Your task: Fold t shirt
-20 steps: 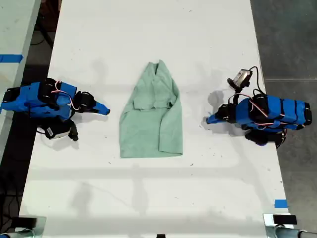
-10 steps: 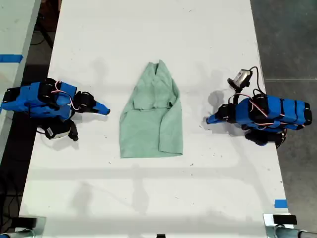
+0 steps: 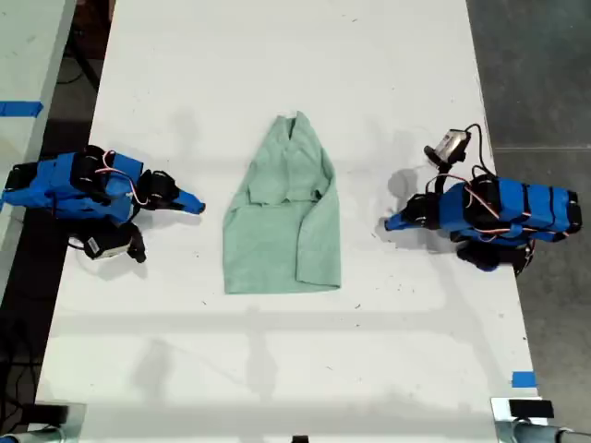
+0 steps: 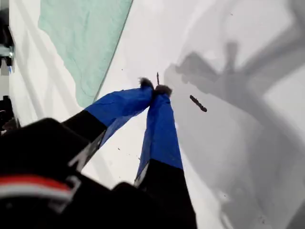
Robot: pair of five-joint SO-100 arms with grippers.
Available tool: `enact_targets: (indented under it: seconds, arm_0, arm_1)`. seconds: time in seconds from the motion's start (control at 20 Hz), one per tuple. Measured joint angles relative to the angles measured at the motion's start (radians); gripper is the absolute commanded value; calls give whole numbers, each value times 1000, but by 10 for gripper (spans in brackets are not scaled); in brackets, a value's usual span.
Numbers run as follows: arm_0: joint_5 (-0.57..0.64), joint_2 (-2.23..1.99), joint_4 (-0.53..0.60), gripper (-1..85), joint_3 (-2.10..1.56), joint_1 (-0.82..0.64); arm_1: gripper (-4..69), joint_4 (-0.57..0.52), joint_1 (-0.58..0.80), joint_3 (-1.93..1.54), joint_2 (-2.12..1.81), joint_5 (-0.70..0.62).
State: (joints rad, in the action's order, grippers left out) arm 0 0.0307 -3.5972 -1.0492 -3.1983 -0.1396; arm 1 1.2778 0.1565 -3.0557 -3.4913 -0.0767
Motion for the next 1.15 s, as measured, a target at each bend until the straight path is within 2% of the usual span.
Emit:
enact_targets:
  seconds: [1.15]
  arm_0:
    - [0,0,0,-1,0,0]
  arm_1:
    - [13,12,0,0,-2,6]
